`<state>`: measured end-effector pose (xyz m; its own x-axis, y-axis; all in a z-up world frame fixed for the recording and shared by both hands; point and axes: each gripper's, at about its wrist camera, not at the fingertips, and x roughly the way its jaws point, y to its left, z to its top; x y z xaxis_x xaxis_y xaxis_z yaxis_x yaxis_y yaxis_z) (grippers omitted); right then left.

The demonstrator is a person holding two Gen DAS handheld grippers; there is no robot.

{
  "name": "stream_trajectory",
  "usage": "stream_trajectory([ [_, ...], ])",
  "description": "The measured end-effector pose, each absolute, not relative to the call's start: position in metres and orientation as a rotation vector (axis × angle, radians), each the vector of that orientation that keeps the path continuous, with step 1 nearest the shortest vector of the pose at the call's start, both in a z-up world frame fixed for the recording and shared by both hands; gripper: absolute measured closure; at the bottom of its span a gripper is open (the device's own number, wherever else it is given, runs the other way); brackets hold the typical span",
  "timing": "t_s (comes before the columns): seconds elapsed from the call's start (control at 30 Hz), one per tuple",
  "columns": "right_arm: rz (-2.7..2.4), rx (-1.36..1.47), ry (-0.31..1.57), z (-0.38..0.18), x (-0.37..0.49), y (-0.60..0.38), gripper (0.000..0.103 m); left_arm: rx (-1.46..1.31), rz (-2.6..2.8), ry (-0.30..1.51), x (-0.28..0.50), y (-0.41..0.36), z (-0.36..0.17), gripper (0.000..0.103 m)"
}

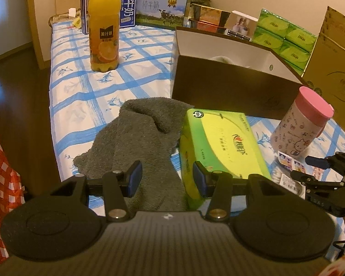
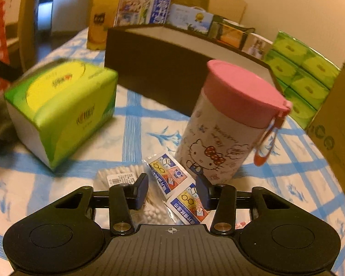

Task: Organize soft objects
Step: 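Lower the right tool onto a small printed packet and close it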

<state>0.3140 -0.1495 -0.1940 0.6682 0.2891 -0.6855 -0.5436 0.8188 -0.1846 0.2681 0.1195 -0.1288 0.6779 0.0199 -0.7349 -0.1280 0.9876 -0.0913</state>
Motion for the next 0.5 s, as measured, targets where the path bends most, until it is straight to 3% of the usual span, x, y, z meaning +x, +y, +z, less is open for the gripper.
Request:
stream_trajectory([
  [0.5,0.464,-0.58,0.682,-0.219,0.32,-0.125,0.075,-0.151,0.095,0.851,0.275,0.129,-0.145,0.058],
])
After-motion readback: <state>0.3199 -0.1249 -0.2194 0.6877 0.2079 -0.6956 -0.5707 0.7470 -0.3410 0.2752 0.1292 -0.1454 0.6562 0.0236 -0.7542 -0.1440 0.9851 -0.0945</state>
